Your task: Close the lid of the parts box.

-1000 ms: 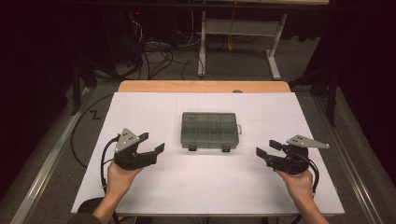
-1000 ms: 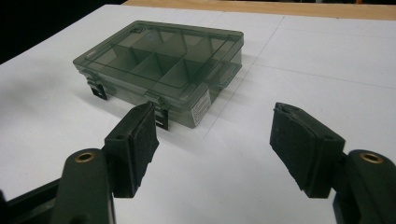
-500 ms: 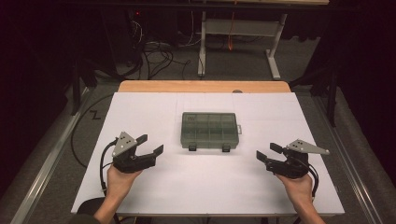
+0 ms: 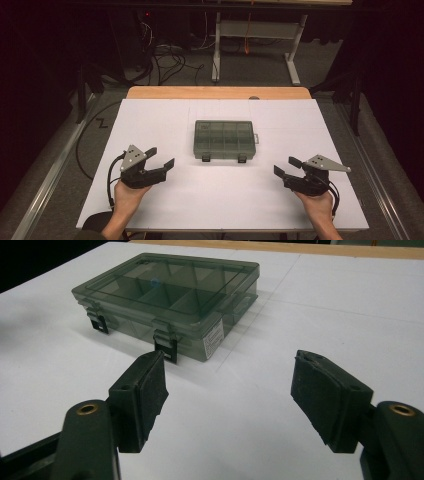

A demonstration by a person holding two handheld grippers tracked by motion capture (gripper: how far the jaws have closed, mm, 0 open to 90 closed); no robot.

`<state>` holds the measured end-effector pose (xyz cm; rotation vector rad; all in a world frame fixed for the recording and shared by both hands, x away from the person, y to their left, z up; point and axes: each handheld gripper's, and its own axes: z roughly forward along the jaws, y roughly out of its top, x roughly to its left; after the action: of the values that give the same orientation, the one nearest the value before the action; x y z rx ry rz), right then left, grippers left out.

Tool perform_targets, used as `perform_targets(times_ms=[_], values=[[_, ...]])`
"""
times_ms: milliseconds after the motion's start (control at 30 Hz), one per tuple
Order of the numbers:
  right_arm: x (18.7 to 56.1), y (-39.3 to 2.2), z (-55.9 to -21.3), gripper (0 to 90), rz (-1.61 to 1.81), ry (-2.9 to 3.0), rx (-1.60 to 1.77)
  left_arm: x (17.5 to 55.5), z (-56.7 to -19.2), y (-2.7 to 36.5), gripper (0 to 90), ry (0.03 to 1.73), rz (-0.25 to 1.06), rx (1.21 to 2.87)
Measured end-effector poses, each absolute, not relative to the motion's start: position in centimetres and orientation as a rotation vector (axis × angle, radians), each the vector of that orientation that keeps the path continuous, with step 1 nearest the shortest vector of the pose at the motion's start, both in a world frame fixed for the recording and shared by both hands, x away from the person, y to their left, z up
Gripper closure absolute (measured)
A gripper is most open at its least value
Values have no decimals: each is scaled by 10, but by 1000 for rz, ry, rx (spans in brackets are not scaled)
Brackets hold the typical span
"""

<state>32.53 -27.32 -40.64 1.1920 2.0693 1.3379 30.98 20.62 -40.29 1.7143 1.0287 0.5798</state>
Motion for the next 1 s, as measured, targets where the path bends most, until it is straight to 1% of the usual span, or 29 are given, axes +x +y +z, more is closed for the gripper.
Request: perform_targets(times_ms=[167,533,1000], values=[[323,-275,-413,314,1325,2074,1196,308,-405,206,256,1032,581,1702],[316,-280,-417,308,1306,2049,1178,308,-412,208,253,1053,569,1697],[312,-282,-423,304,1288,2052,1177,304,-414,204,246,1037,592,1717]])
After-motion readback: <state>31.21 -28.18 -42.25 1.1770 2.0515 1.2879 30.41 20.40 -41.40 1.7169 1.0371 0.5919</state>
